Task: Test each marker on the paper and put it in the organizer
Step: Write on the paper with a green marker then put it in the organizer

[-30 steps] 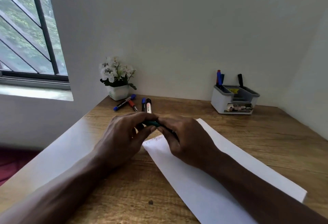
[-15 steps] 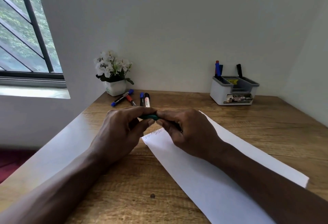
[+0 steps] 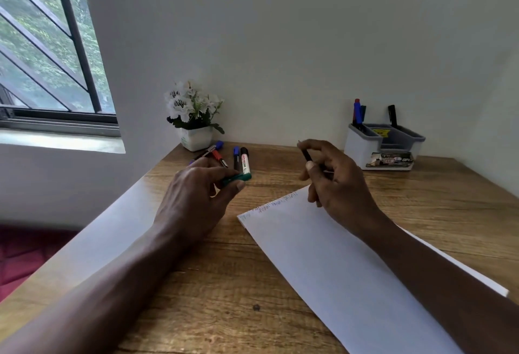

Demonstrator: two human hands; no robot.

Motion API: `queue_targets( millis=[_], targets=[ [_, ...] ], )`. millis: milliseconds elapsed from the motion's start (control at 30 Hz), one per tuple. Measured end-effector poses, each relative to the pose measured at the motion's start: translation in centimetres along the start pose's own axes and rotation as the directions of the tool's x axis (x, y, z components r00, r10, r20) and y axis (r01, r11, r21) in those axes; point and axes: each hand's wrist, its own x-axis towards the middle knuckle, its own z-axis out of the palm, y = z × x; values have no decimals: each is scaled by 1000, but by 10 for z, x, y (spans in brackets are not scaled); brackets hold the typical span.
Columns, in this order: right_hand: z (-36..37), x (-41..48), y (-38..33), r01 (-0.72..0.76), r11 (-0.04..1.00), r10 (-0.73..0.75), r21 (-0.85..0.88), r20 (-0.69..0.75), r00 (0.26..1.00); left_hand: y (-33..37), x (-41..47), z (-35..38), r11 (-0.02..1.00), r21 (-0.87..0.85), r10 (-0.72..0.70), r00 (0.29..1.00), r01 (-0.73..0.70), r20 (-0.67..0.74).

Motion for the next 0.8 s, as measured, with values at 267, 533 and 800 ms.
queue_targets(
  millis=[267, 533, 800],
  targets=[
    [-1, 0, -6, -426, 758, 396, 493, 171, 902, 0, 3, 1, 985, 169, -55, 989, 32, 134],
    [5, 0, -2, -403, 828, 397, 389, 100, 912, 3, 4, 3, 944, 331, -82, 963, -7, 256],
    [2, -1, 0, -316, 933, 322, 169, -9, 947, 8, 2, 4, 876, 472, -240, 940, 102, 243]
  ],
)
